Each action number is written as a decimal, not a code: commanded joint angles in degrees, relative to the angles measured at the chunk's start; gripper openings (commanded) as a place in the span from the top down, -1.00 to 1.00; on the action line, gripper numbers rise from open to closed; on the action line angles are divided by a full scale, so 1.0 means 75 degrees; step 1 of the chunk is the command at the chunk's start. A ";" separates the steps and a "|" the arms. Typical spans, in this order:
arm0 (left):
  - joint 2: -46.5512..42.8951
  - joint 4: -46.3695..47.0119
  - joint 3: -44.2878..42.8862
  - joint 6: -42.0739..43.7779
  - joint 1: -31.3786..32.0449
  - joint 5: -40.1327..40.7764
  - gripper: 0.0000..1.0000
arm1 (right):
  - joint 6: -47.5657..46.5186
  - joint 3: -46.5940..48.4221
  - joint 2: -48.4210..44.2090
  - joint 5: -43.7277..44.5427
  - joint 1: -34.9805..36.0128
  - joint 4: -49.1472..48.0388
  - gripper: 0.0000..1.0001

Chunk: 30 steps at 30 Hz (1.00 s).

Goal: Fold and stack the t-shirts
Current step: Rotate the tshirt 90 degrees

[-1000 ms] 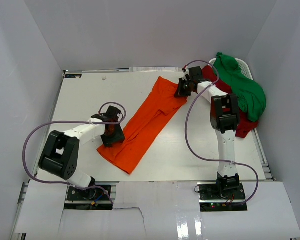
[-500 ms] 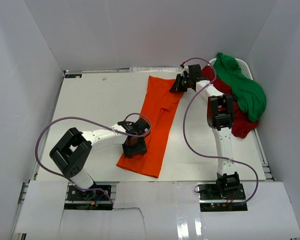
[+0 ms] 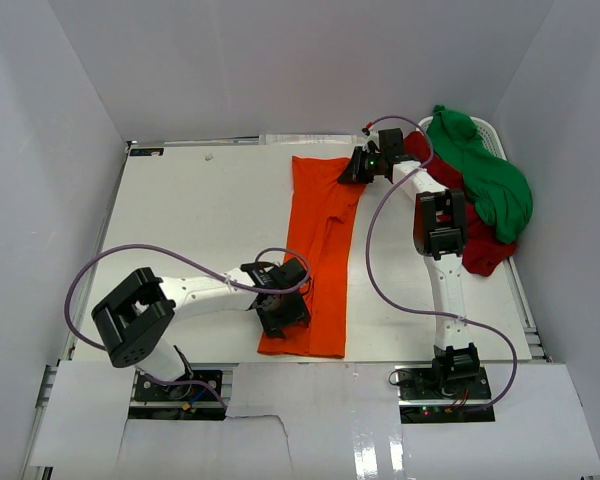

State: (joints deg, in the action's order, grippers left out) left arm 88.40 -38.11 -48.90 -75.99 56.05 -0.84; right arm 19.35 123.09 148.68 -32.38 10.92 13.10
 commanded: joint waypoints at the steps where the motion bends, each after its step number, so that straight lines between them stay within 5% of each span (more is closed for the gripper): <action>1: 0.0330 -0.0532 0.0006 -0.0521 0.0634 -0.0392 -0.45 | -0.0143 0.0217 0.0449 0.0673 -0.0178 -0.0165 0.71; 7: 0.0366 -0.0719 -0.0756 -0.0299 0.0999 0.0309 -0.46 | -0.0073 0.0264 0.0391 0.0393 -0.0178 -0.0305 0.67; 13: 0.0108 -0.1574 -0.2009 0.0320 0.0999 0.1270 -0.51 | 0.0208 -0.0262 -0.0217 -0.0029 -0.0202 -0.1241 0.27; 17: 0.0003 -0.1891 -0.3110 0.1058 0.0999 0.1798 -0.60 | 0.0477 0.0193 -0.0428 -0.0509 -0.0213 -0.1430 0.20; 20: -0.0301 -0.2044 -0.3861 0.1609 0.0894 0.2455 -0.68 | 0.0817 -0.0645 -0.1199 -0.0944 -0.0202 -0.2319 0.14; 23: -0.0629 -0.1694 -0.3980 0.2126 0.0287 0.2632 -0.73 | 0.0923 -0.1468 -0.2159 -0.1213 -0.0202 -0.3035 0.10; 30: -0.0796 0.0553 -0.3698 0.4024 -0.2630 0.1812 -0.75 | 0.0947 -0.4453 -0.4692 -0.1530 -0.0202 -0.3446 0.05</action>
State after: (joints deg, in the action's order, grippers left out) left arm 82.39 -41.63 -76.86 -53.71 40.91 13.30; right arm 26.33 95.70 122.17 -41.10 9.43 -7.38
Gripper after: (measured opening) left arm 0.872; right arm 0.472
